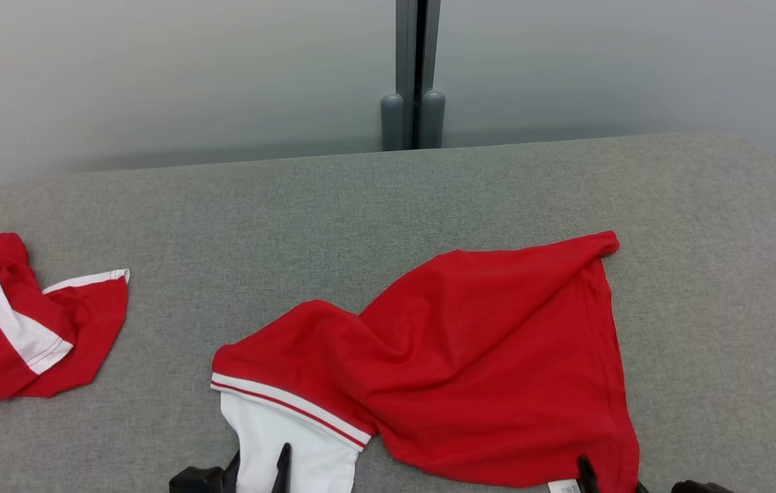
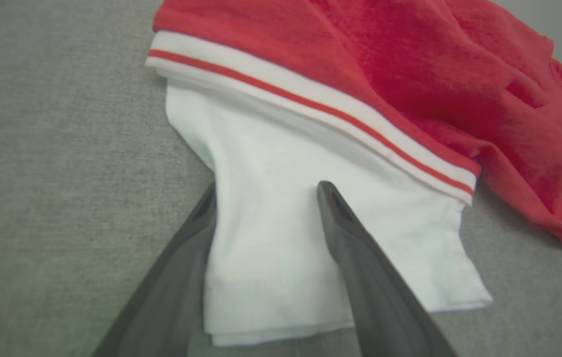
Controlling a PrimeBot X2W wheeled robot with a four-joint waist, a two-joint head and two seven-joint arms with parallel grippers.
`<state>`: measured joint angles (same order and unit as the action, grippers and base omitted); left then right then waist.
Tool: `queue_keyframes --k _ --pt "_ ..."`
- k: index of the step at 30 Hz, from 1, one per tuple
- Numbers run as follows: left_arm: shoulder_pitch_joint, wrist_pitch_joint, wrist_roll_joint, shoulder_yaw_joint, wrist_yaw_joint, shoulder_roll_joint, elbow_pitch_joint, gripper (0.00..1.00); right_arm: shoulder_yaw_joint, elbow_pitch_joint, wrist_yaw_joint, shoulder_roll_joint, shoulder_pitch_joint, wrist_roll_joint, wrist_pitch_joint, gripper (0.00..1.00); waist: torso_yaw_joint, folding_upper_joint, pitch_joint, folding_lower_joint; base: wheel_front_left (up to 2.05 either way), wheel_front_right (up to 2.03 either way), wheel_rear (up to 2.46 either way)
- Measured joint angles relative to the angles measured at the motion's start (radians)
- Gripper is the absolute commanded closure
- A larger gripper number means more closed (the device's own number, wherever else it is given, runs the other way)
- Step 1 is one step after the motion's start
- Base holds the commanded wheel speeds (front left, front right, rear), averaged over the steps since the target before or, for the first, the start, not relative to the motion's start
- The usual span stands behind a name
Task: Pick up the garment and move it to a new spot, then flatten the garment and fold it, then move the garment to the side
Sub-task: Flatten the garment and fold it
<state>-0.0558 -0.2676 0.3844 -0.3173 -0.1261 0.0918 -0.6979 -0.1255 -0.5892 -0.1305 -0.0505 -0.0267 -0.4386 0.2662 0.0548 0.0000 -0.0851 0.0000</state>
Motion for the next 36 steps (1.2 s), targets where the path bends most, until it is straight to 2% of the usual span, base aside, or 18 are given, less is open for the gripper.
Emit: queue_keyframes --k 1,2,3,4,10,17,20,27,36 --pt "-0.005 -0.002 0.009 -0.009 0.0 0.0 -0.008 0.49 -0.003 -0.003 0.0 0.0 0.002 -0.009 0.0 0.06 0.001 0.0 0.001 0.0 0.0 0.0 0.0" --pt "-0.01 -0.002 0.016 -0.016 0.0 -0.001 -0.014 0.64 -0.006 -0.004 0.0 0.0 0.004 -0.014 0.001 0.22 0.001 0.0 0.001 0.0 0.0 0.0 0.0" --pt "-0.014 -0.003 0.026 -0.021 0.0 -0.002 -0.022 0.89 -0.011 -0.004 0.0 -0.001 0.006 -0.014 0.0 0.65 0.002 0.0 0.003 0.0 0.0 0.0 0.0" --pt "-0.019 -0.003 0.036 -0.026 0.0 -0.002 -0.031 1.0 -0.013 -0.002 0.0 0.0 0.009 -0.014 -0.001 1.0 0.003 0.0 0.003 0.0 0.0 0.0 0.0" --pt "-0.035 0.002 0.094 -0.05 0.0 -0.01 -0.008 1.0 -0.02 0.037 0.0 0.002 0.021 -0.014 -0.002 1.0 0.001 0.0001 0.011 0.0 0.0 0.0 0.0" --pt "-0.051 0.003 0.143 -0.026 -0.004 0.007 0.158 1.0 0.017 0.183 0.0 0.001 0.019 0.053 -0.002 1.0 -0.006 0.0001 0.008 0.0 0.0 0.0 0.0" --pt "-0.101 0.003 0.145 -0.026 -0.004 0.032 0.217 1.0 0.022 0.232 0.0 -0.006 0.056 0.079 -0.002 1.0 -0.005 0.0001 -0.008 0.0 0.0 0.0 0.0" --pt "-0.355 0.021 0.178 -0.054 -0.004 0.111 0.247 1.0 -0.02 0.239 0.0 -0.082 0.354 0.08 -0.011 1.0 0.016 0.0001 -0.068 0.0001 0.0 0.0 0.0" --pt "-0.886 0.093 0.2 -0.065 -0.004 0.173 0.151 1.0 -0.04 0.06 0.0 -0.153 0.911 -0.053 -0.086 1.0 0.041 0.0003 -0.212 0.0004 0.0 0.0 0.0"
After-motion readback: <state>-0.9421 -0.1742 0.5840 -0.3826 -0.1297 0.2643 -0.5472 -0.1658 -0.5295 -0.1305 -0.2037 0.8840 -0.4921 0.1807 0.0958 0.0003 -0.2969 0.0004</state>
